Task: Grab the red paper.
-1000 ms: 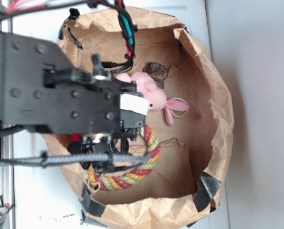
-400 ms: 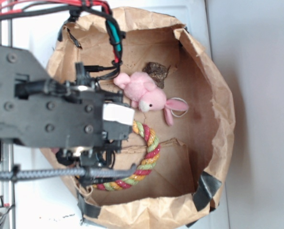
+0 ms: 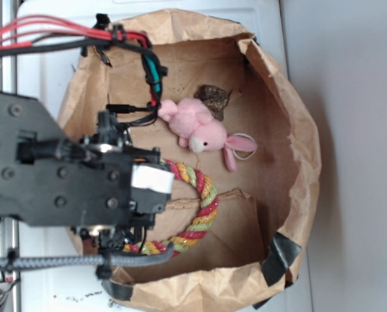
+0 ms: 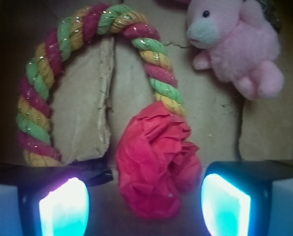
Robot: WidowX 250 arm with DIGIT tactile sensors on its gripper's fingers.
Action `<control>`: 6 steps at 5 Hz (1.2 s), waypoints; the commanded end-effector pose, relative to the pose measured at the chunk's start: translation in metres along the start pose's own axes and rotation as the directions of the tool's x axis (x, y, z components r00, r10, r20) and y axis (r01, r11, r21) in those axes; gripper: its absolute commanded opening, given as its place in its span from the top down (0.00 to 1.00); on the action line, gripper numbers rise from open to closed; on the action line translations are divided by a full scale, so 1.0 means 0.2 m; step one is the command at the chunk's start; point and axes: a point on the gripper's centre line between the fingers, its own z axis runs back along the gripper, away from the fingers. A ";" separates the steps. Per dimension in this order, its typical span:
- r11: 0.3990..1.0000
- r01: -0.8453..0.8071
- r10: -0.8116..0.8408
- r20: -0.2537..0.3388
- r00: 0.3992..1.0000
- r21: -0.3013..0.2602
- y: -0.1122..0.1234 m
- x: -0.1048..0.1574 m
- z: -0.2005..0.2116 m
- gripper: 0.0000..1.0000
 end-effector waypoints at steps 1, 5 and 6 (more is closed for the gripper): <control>0.999 0.023 -0.023 0.004 1.000 -0.038 -0.01 0.04 0.02 0.00; 0.999 -0.008 0.009 -0.045 0.999 0.037 0.03 0.06 -0.12 0.00; 0.997 0.009 -0.005 -0.061 0.998 0.076 0.02 0.03 -0.17 0.00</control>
